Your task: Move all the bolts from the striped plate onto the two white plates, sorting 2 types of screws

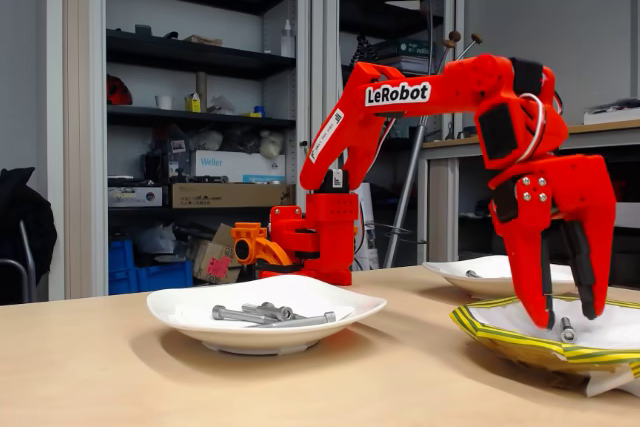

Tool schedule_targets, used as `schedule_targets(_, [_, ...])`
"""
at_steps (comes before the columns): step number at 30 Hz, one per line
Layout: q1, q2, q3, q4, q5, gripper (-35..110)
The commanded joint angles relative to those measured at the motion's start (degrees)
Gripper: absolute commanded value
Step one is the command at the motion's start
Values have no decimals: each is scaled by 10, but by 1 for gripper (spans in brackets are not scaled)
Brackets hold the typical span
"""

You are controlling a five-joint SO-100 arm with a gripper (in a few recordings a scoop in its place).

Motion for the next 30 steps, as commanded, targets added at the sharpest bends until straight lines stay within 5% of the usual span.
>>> schedule_targets(1, [-7, 4, -25, 8, 3, 14])
schedule_targets(16, [-13, -54, -89, 39, -27, 0])
schedule_targets(30, [-22, -35, -258, 207, -107, 0])
